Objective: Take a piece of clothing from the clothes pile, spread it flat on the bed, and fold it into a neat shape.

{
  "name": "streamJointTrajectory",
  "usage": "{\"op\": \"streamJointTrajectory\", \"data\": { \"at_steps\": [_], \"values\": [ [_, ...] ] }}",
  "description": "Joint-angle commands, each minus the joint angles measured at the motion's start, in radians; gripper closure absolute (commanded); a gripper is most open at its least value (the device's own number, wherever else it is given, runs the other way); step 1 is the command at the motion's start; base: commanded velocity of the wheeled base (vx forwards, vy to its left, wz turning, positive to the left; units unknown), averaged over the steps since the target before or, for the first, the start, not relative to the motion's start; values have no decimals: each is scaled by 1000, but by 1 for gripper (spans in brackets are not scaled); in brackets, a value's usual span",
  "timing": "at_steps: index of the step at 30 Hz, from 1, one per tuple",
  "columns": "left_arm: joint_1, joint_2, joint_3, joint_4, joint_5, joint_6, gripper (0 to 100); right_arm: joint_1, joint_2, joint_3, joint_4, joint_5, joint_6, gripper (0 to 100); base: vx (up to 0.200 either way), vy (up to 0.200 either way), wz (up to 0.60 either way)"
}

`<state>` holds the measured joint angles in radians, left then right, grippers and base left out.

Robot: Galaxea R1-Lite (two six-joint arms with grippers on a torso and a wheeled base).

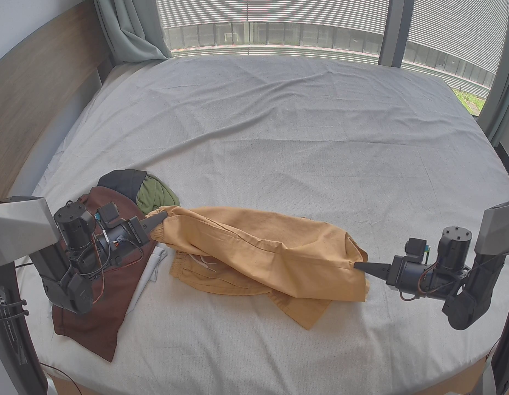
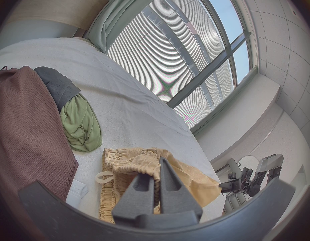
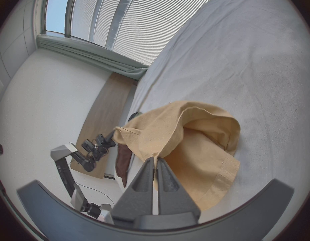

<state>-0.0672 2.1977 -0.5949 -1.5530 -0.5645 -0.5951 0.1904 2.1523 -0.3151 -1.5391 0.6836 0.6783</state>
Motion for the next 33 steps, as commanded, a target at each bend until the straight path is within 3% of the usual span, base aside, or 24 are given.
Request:
{"op": "streamJointTrajectory", "data": {
  "at_steps": [1,9,14,20,31,32,33],
  "values": [
    [-2,4,0,-1,1,0,100,-60,-80,4,-1,45,20,100,0,0,0],
    [-2,5,1,-1,0,0,100,-59,-62,-2,-1,59,20,100,0,0,0],
    [-3,14,0,-2,1,1,100,-86,-95,7,-1,132,21,100,0,0,0],
    [-3,13,0,-2,0,1,100,-78,-120,30,-1,166,20,100,0,0,0],
    [-3,11,0,-2,0,1,100,-66,-72,10,-1,168,7,100,0,0,0],
    [-3,11,0,-2,0,1,100,-66,-68,8,-1,168,4,0,0,0,0],
    [-3,11,0,-2,1,1,100,-63,-65,7,-1,168,4,0,0,0,0]
  ]
}}
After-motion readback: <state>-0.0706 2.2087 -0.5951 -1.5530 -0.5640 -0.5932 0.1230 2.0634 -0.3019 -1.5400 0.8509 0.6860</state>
